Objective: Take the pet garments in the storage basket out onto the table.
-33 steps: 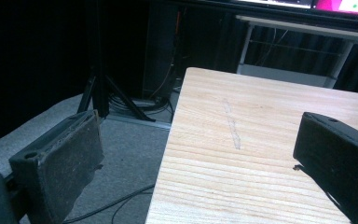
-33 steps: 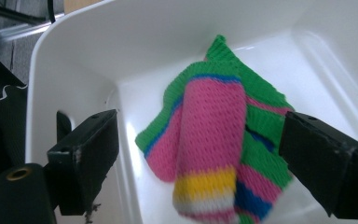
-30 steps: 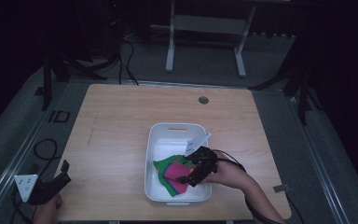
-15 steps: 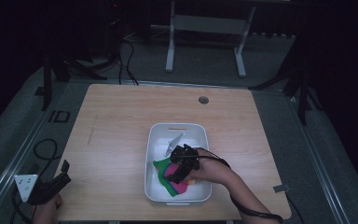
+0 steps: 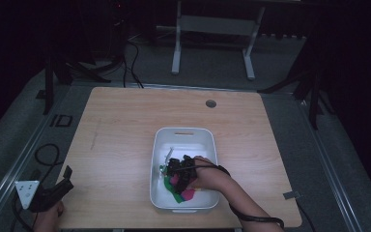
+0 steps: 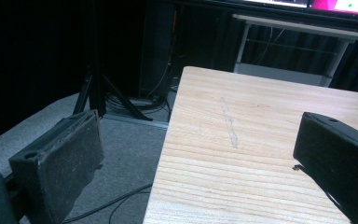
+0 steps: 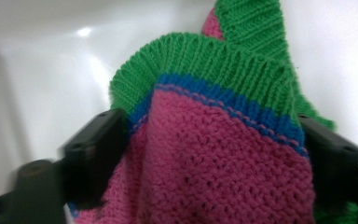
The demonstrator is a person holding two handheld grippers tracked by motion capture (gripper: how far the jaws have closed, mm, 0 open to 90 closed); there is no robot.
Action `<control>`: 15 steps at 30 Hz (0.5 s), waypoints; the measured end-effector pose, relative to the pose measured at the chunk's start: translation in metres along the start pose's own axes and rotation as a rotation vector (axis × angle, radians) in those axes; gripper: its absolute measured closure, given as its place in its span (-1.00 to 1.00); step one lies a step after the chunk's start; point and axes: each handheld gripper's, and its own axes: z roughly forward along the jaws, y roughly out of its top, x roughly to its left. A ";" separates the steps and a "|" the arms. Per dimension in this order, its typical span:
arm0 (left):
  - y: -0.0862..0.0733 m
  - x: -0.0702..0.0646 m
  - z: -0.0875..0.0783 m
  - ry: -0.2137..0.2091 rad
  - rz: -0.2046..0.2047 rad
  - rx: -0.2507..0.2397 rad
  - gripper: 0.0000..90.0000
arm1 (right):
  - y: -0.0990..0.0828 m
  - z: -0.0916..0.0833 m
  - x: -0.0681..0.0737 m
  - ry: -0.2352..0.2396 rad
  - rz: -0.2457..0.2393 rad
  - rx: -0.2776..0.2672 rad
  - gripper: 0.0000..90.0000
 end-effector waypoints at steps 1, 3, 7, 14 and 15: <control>0.000 0.000 0.000 0.001 0.000 -0.001 -0.96 | 0.000 -0.002 0.002 -0.025 -0.002 -0.013 -0.05; 0.000 0.000 0.000 0.001 0.000 0.001 -0.96 | -0.001 -0.004 0.002 -0.075 -0.008 -0.024 0.33; 0.000 0.000 0.000 0.003 0.000 -0.001 -0.96 | -0.002 -0.010 -0.001 -0.064 0.007 -0.055 0.58; 0.000 0.000 0.000 0.003 -0.002 -0.001 -0.96 | -0.008 -0.042 -0.008 -0.055 0.055 -0.180 0.61; 0.000 0.000 0.000 0.004 -0.002 -0.001 -0.96 | -0.009 -0.049 -0.010 -0.061 0.062 -0.196 0.61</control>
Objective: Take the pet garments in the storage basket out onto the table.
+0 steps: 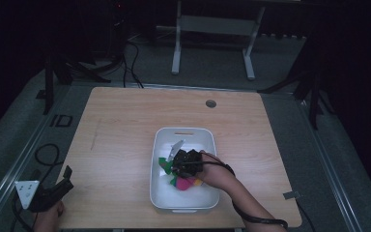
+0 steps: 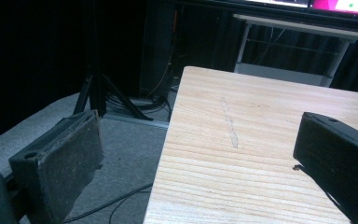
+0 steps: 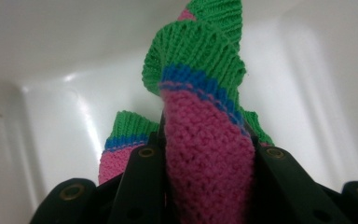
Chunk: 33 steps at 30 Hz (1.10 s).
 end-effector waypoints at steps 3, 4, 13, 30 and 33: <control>0.000 0.000 0.000 0.001 0.000 0.001 -0.96 | 0.001 -0.019 -0.004 -0.007 0.007 -0.045 0.61; 0.000 0.000 0.000 0.000 0.000 0.001 -0.96 | 0.002 -0.026 -0.005 -0.005 0.011 -0.059 0.61; 0.000 0.000 0.000 0.002 0.000 0.000 -0.96 | 0.004 -0.089 -0.012 -0.027 0.028 -0.225 0.61; 0.000 0.000 0.000 0.005 0.002 -0.001 -0.96 | -0.045 -0.153 -0.051 -0.167 0.160 -0.364 0.61; 0.000 0.000 0.000 0.006 0.003 -0.002 -0.96 | -0.058 -0.158 -0.057 -0.189 0.186 -0.371 0.61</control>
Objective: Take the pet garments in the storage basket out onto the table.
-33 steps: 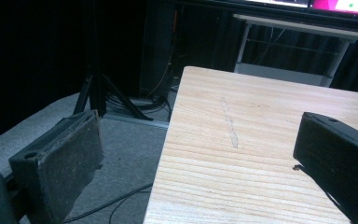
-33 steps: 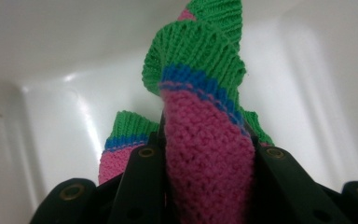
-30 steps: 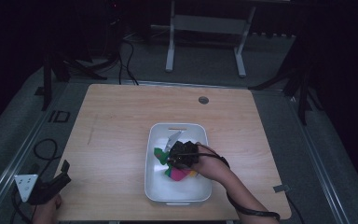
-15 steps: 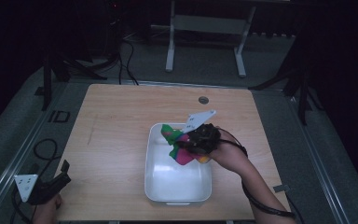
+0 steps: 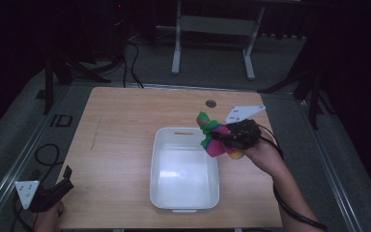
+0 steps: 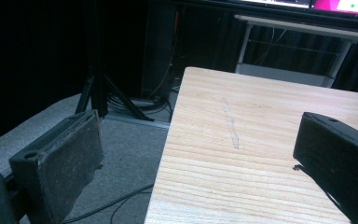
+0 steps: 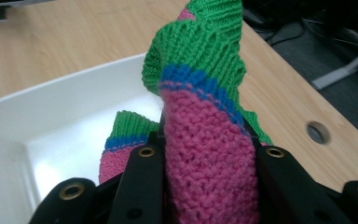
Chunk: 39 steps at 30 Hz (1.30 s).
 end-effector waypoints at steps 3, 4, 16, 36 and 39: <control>0.000 0.000 0.000 0.001 0.000 0.000 -0.96 | -0.011 -0.007 -0.010 -0.039 0.020 0.010 0.61; 0.000 0.000 0.000 0.001 0.001 0.000 -0.96 | -0.015 -0.009 -0.014 -0.049 0.033 0.015 0.61; 0.000 -0.001 0.000 0.005 0.001 -0.005 -0.96 | -0.068 -0.037 -0.050 -0.157 0.135 0.017 0.60; 0.000 -0.001 0.000 0.001 0.003 0.000 -0.96 | -0.153 0.037 -0.058 -0.176 0.238 0.103 0.59; 0.000 -0.001 0.000 0.000 0.003 -0.001 -0.96 | -0.160 0.053 -0.056 -0.167 0.242 0.132 0.59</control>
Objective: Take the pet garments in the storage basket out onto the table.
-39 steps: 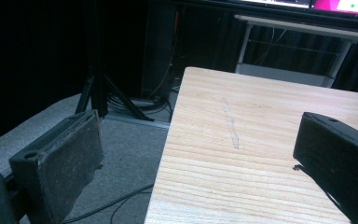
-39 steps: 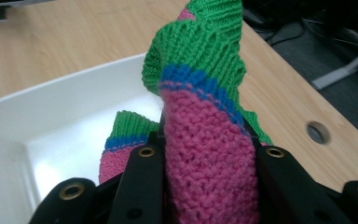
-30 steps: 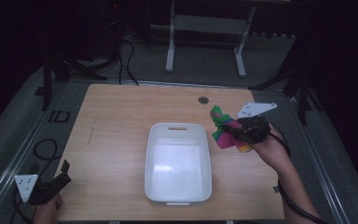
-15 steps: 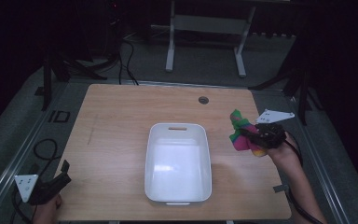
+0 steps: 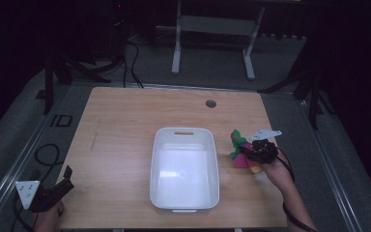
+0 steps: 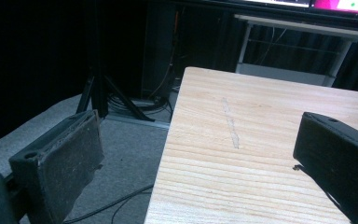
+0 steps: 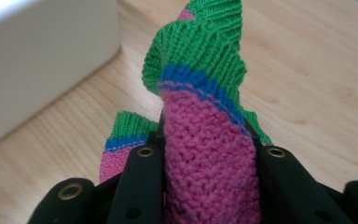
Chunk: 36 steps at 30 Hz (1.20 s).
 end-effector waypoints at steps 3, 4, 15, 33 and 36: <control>0.000 0.000 0.000 -0.001 0.000 0.000 -0.96 | -0.004 0.014 0.002 0.004 0.003 0.018 0.58; 0.000 0.000 0.000 -0.002 -0.001 0.001 -0.96 | -0.005 0.018 0.003 0.002 0.006 0.021 0.58; 0.000 0.000 0.000 -0.003 -0.002 0.003 -0.96 | -0.013 0.046 0.011 0.016 0.022 0.043 0.37; 0.000 0.000 0.000 0.002 -0.004 0.001 -0.96 | -0.009 -0.027 0.002 0.063 0.101 -0.110 -0.73; 0.000 0.000 0.000 0.003 -0.004 0.002 -0.96 | -0.018 -0.037 -0.001 0.047 0.116 -0.118 -0.74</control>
